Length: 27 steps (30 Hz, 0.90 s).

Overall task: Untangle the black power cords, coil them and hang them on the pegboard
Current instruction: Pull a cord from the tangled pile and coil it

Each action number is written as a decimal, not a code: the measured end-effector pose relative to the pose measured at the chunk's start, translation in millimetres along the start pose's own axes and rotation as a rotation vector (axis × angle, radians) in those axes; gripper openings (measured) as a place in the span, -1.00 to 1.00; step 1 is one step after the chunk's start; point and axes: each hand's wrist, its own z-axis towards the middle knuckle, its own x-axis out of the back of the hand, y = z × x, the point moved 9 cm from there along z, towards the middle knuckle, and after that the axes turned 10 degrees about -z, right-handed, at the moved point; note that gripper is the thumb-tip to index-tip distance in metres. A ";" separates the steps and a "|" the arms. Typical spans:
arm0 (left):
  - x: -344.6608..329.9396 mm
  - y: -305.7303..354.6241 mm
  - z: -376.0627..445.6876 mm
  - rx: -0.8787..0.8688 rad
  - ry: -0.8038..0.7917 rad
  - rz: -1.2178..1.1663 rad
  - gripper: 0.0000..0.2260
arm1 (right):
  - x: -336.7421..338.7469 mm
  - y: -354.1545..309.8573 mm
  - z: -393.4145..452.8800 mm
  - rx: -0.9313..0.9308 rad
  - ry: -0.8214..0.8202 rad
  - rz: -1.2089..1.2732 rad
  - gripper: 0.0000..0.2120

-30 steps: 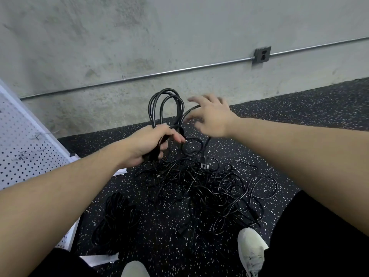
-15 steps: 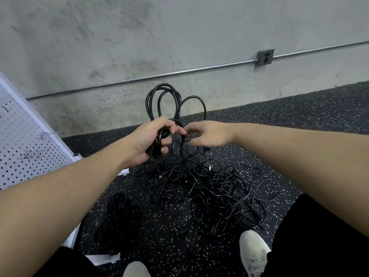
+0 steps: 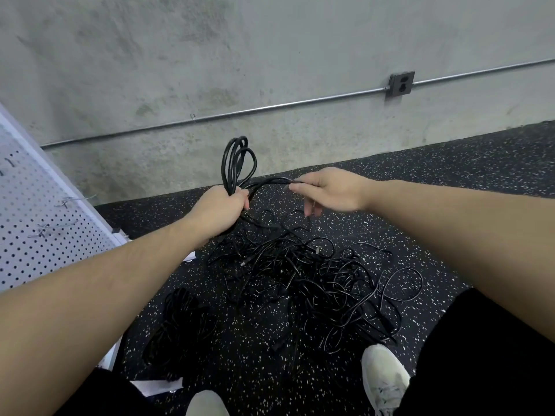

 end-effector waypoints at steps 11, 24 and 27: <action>-13.6 -25.2 0.2 0.128 -0.163 0.007 -0.50 | 15.4 -4.9 -6.4 -0.017 0.069 0.189 -0.84; -25.1 -27.8 7.0 0.176 -0.217 -0.068 -0.53 | 35.2 15.4 2.1 -0.173 0.318 0.695 -0.85; -33.8 -30.5 4.1 0.201 -0.304 -0.029 -0.50 | 35.3 26.9 -1.5 -0.286 0.372 0.805 -0.87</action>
